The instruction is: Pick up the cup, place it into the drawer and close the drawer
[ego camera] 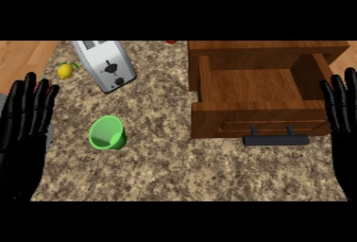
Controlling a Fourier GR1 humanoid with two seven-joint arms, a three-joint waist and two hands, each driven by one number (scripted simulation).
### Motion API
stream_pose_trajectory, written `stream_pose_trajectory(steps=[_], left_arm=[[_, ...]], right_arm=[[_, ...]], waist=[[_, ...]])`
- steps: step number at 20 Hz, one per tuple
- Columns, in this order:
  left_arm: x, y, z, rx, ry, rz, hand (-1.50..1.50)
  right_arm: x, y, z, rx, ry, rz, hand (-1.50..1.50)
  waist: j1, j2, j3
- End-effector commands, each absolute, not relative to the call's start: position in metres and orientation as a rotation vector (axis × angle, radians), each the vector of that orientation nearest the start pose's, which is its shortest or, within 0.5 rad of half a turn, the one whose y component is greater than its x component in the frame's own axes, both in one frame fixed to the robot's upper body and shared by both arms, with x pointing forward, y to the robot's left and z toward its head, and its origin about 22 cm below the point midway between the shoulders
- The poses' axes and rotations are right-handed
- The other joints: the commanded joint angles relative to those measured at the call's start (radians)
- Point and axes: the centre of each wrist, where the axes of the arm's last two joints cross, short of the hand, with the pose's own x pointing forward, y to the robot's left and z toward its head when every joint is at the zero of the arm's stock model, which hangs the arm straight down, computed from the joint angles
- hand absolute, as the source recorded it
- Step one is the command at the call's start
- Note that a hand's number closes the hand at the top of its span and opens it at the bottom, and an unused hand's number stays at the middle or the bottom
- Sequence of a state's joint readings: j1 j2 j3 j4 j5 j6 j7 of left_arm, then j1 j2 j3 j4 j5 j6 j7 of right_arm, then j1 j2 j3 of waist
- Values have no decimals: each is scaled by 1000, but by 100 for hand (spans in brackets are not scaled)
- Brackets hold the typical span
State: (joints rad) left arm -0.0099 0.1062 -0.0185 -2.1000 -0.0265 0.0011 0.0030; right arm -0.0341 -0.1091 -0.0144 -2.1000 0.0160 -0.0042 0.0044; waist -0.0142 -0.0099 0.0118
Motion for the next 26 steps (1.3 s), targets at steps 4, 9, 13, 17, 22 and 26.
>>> stream_pose_trajectory(steps=[4,9,13,17,22,26], left_arm=[[216,260,127,-160,-2129,-265,-150],[235,267,104,-340,-1864,-19,-150],[246,294,91,-336,-1841,-40,-150],[263,311,57,-289,-1806,-24,-150],[281,309,26,-249,-1746,-41,-150],[283,306,-3,-186,-1711,-48,-150]], right_arm=[[225,-235,121,-64,-2143,113,-150],[226,-246,119,53,-1977,242,-150],[243,-239,129,71,-1956,234,-150],[239,-237,111,77,-1953,261,-150],[247,-217,133,74,-1988,273,-150],[262,-242,125,61,-2002,248,-150]], waist=[[19,10,-12],[15,14,-12],[17,11,-12],[12,11,-12],[10,11,-12],[11,11,-12]])
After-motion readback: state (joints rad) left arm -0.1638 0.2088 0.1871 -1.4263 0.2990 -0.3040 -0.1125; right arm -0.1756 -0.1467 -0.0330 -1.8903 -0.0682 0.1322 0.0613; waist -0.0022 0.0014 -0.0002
